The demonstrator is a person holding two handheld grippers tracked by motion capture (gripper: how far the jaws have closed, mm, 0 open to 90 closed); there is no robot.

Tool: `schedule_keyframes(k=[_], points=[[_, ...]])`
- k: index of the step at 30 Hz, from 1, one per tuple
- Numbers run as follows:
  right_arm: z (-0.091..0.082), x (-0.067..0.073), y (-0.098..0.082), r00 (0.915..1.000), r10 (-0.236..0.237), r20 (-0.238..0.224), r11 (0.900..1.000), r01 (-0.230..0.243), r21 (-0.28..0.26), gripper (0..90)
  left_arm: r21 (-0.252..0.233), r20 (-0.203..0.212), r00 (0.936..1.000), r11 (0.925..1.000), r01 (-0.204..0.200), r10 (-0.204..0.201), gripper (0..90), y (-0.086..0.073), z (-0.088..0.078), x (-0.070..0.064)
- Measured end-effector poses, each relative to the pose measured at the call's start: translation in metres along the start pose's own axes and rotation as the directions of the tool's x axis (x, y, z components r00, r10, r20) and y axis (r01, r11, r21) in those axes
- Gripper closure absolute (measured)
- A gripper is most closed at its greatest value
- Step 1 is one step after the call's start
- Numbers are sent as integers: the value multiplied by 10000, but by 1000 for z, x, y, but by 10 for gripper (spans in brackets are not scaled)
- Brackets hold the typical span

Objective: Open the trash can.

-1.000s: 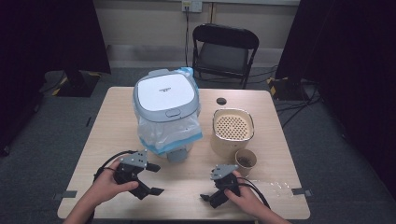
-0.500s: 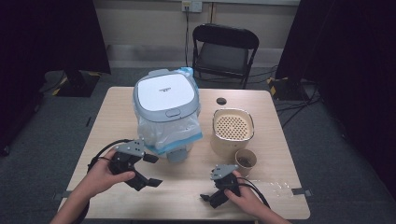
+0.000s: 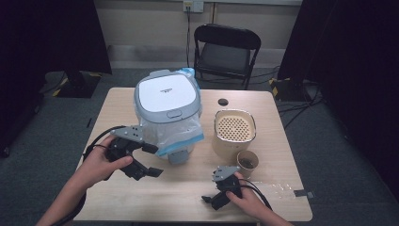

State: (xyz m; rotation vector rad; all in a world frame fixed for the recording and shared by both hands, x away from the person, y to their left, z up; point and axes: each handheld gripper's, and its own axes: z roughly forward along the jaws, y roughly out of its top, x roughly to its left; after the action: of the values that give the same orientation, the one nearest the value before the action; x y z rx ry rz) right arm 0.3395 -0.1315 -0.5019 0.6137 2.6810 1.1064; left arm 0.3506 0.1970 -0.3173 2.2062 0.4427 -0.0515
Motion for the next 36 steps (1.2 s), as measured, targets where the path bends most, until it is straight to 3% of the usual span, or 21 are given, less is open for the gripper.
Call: schedule_keyframes(k=[13, 16, 24, 36], points=[[0, 0, 0, 10000, 6, 1, 10000, -6, 2, 0, -55, -71, 9999, 9999, 97, -98, 164, 27, -10, -1], [0, 0, 0, 10000, 10, 1, 10000, -10, 2, 0, 142, -142, 9999, 9999, -20, 22, 164, 34, -12, 0], [0, 0, 0, 10000, -19, -8, 10000, 19, 23, 0, -72, -169, 9998, 10000, 67, -69, 163, 50, -14, -1], [0, 0, 0, 10000, -10, 0, 10000, 10, 25, 0, 42, -202, 9989, 9991, -422, 423, 164, 78, -17, -2]])
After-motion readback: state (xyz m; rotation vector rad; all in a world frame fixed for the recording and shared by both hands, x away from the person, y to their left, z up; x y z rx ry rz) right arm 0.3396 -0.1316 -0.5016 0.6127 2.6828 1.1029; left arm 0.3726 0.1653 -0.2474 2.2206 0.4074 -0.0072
